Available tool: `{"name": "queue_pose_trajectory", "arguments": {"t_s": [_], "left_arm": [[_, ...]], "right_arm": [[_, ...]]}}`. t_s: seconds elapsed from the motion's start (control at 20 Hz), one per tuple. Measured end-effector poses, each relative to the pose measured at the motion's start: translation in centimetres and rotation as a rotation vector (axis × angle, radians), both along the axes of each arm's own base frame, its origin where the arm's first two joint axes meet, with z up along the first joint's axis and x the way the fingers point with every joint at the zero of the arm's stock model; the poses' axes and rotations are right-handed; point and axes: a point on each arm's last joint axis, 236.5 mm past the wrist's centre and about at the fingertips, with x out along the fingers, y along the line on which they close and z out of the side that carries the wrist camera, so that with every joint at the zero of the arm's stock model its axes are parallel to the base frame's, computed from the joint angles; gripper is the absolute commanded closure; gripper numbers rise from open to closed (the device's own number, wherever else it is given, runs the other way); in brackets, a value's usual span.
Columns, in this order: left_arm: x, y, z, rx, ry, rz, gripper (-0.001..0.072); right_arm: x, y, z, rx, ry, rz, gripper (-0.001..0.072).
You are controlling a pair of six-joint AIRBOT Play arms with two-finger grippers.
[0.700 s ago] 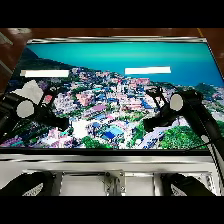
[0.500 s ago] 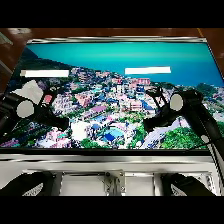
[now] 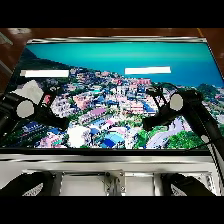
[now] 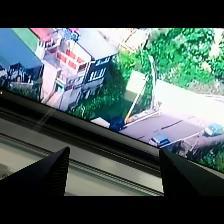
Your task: Fold the shirts.
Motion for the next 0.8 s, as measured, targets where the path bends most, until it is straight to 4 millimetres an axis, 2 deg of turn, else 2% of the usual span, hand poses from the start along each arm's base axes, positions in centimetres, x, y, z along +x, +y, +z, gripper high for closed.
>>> {"name": "queue_pose_trajectory", "arguments": {"t_s": [0.1,0.35,0.45,0.6,0.8], "left_arm": [[0.0,0.0,0.0,0.0,0.0,0.0,0.0011],[0.0,0.0,0.0,-0.002,-0.002,0.003,0.0011],[1.0,-0.7,0.3,-0.03,-0.042,0.005,0.0011],[3.3,-1.7,0.9,-0.077,-0.138,0.01,0.0011],[5.0,-2.4,1.3,-0.106,-0.206,0.012,0.0012]], "right_arm": [[0.1,0.4,0.1,0.018,-0.003,-0.012,0.0031],[2.3,2.7,0.8,0.123,-0.087,-0.05,0.0031],[2.8,3.8,1.2,0.175,-0.104,-0.065,0.0031],[2.4,5.5,1.8,0.251,-0.081,-0.089,0.0031],[1.0,7.2,2.5,0.327,-0.002,-0.123,0.0031]]}}
